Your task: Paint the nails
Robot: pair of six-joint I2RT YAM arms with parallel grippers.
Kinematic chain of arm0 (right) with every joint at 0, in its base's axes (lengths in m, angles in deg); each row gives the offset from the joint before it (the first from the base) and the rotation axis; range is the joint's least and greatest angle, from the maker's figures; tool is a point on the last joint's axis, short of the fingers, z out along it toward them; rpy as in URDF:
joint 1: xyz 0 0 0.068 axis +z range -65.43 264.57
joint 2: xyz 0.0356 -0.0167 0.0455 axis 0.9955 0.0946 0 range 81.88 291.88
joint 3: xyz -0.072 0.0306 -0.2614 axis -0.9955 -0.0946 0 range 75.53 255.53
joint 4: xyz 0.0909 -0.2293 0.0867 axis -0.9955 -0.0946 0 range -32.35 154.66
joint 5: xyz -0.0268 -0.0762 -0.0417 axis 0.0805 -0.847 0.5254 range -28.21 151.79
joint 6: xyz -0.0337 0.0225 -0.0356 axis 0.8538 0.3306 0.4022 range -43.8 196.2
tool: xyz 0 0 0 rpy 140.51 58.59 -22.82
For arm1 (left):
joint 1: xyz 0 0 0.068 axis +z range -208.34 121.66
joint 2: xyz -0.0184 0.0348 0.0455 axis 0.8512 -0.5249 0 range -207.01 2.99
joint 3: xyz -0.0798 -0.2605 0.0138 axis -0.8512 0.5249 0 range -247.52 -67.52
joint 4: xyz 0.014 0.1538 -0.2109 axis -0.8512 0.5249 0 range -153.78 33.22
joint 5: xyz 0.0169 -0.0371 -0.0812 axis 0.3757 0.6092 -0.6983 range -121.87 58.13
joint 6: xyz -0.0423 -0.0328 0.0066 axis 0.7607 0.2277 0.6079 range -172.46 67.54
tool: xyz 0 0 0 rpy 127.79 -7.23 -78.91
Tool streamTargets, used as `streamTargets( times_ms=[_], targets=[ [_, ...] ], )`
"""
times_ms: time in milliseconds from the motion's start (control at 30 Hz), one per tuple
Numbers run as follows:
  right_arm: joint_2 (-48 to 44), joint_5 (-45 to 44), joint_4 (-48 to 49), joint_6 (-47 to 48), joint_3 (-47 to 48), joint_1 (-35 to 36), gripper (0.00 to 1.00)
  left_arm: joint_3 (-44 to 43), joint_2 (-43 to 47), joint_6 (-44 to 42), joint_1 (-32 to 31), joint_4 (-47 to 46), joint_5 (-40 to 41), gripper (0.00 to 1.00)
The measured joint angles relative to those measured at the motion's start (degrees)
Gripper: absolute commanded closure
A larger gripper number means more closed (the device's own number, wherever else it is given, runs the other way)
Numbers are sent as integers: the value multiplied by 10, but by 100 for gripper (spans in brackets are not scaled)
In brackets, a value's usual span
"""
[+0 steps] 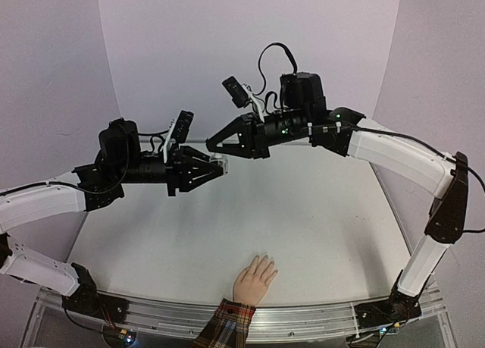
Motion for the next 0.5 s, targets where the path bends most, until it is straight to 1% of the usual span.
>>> streamTargets(
  times_ms=[100, 167, 200, 267, 333, 400, 433, 467, 500],
  targets=[
    [0, -72, 22, -8, -11, -1, 100, -2, 1, -5, -4, 15, 90, 100],
    [1, -163, 36, -21, -16, 6, 100, -9, -3, -11, -8, 31, 168, 100],
    [3, -222, 41, -27, -16, 13, 100, -16, -9, -15, -9, 39, 212, 100],
    [16, -407, 38, -52, -2, 46, 100, -35, -33, -27, -13, 50, 296, 100],
    [43, -577, 25, -84, 26, 79, 100, -51, -59, -36, -18, 57, 361, 100],
    [73, -695, 9, -108, 56, 103, 100, -57, -79, -44, -24, 57, 411, 100],
    [85, -734, 2, -119, 66, 111, 93, -57, -85, -46, -27, 59, 425, 100],
    [92, -760, -5, -126, 70, 117, 81, -57, -90, -47, -29, 62, 435, 100],
    [95, -775, -12, -130, 72, 120, 64, -57, -94, -47, -31, 65, 438, 100]
  ],
)
